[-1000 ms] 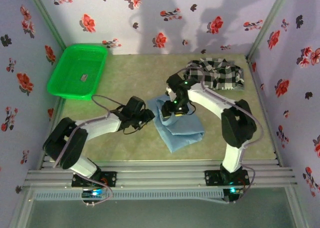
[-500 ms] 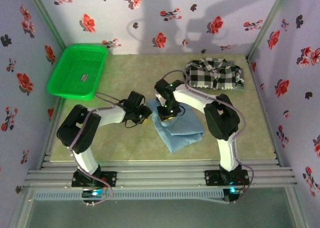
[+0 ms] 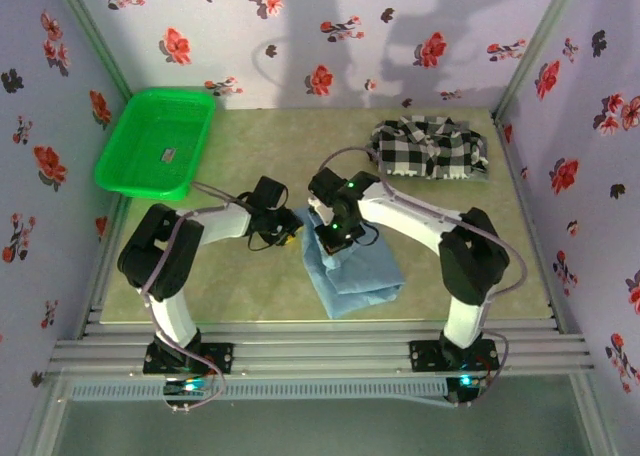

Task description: Fold and stack the long sleeve shirts

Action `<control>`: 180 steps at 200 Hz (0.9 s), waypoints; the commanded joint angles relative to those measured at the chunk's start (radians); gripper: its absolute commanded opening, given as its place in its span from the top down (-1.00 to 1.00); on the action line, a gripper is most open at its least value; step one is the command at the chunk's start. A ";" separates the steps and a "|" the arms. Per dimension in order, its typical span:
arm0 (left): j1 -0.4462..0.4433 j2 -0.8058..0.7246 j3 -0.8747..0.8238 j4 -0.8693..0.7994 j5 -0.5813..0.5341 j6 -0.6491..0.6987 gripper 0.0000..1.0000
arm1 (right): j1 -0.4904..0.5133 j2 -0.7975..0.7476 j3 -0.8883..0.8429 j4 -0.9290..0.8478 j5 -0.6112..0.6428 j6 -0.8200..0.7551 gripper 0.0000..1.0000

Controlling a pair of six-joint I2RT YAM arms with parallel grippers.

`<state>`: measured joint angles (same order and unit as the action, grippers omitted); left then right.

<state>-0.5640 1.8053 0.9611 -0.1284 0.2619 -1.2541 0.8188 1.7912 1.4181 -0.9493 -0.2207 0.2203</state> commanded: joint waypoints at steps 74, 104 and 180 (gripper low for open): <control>0.012 0.115 0.008 0.118 -0.043 0.009 0.47 | 0.077 0.060 -0.076 0.160 -0.217 0.195 0.82; 0.012 0.109 -0.008 0.139 -0.041 0.001 0.48 | 0.079 0.116 0.006 0.229 -0.250 0.284 0.76; 0.056 0.051 -0.134 0.283 -0.041 -0.056 0.41 | 0.074 0.165 0.024 0.365 -0.296 0.442 0.34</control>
<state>-0.5274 1.7912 0.8951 -0.0174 0.3290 -1.3201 0.8921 1.9369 1.4384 -0.7387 -0.4850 0.5957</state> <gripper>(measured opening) 0.267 0.258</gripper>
